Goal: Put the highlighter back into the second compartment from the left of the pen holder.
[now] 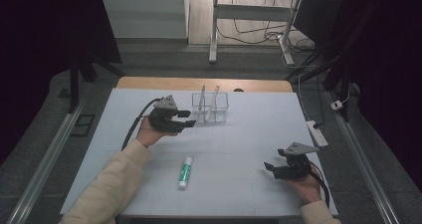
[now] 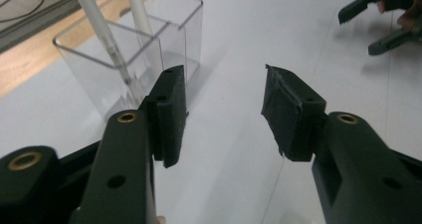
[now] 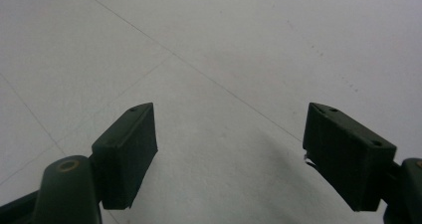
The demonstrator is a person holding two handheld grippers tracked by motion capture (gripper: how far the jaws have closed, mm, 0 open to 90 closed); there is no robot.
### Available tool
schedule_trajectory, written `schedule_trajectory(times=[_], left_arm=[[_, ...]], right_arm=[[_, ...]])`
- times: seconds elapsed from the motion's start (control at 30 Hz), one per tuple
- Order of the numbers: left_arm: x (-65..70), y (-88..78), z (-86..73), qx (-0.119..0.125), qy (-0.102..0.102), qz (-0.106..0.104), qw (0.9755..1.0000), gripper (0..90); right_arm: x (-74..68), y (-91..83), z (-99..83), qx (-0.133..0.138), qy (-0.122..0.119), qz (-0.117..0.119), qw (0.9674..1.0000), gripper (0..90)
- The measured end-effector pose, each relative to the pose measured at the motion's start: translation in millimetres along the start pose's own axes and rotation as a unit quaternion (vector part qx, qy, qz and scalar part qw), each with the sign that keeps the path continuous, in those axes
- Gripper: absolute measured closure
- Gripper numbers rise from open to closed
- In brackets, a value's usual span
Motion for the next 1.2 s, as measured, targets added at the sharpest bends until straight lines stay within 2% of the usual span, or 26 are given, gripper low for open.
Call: schedule_trajectory(times=[0.3,0.5,1.0,1.2], left_arm=[[5.0,-7.9,-16.9,-0.02,-0.016,0.0,0.9997,47.8],[9.8,-12.0,-26.2,-0.04,-0.015,0.0,0.9991,45.6],[18.3,-17.9,-45.2,-0.07,-0.03,-0.003,0.9971,40.6],[20.6,-19.4,-52.4,-0.087,-0.04,-0.004,0.9954,37.3]], right_arm=[[-0.2,0.5,-0.2,-0.002,0.001,0.0,1.0,20.3],[-0.2,0.6,-0.3,-0.003,0.001,0.0,1.0,20.3],[-0.9,1.2,0.0,-0.001,0.001,0.001,1.0,20.3],[-1.0,0.7,-0.1,-0.002,0.001,0.001,1.0,20.4]])
Point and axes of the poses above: each handheld gripper's, and its own axes: y roughly forward along the jaws, z roughly out of its top, x roughly to its right, the point moved 7 cm from there along y, roughly forward along the jaws, and after that the axes turned 3 degrees about -y, right-handed, at the moved point
